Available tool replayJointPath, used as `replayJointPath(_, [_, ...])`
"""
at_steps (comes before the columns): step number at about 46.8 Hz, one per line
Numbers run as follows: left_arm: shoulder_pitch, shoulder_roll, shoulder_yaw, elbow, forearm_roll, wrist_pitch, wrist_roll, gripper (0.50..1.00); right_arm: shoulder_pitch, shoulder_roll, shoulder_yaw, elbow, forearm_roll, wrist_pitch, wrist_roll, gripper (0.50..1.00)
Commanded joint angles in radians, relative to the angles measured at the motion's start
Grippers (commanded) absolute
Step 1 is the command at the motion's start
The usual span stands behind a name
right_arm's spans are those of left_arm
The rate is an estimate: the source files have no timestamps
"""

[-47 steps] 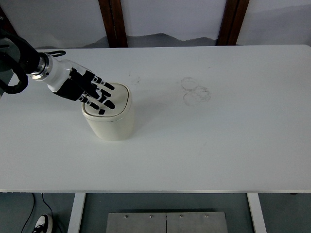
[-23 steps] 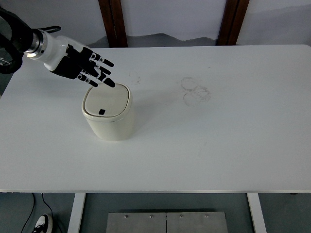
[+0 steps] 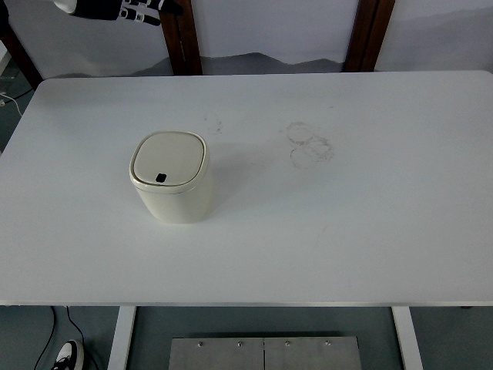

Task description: Close trash bin

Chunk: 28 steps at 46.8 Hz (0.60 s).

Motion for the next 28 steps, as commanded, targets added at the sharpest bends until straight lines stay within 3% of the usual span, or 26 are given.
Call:
replayJointPath(1, [0.030, 0.002, -0.050, 0.020, 0.000, 0.001, -0.044, 1.000, 0.000, 0.000, 0.000, 0.000, 0.000, 0.000, 0.000, 0.995])
replayJointPath(17, [0.230, 0.006, -0.302, 0.142, 0.006, -0.001, -0.194, 1.000, 0.000, 0.000, 0.000, 0.000, 0.000, 0.000, 0.000, 0.995])
replayJointPath(28, [0.361, 0.011, -0.414, 0.187, 0.011, -0.001, -0.384, 1.000, 0.000, 0.000, 0.000, 0.000, 0.000, 0.000, 0.000, 0.995])
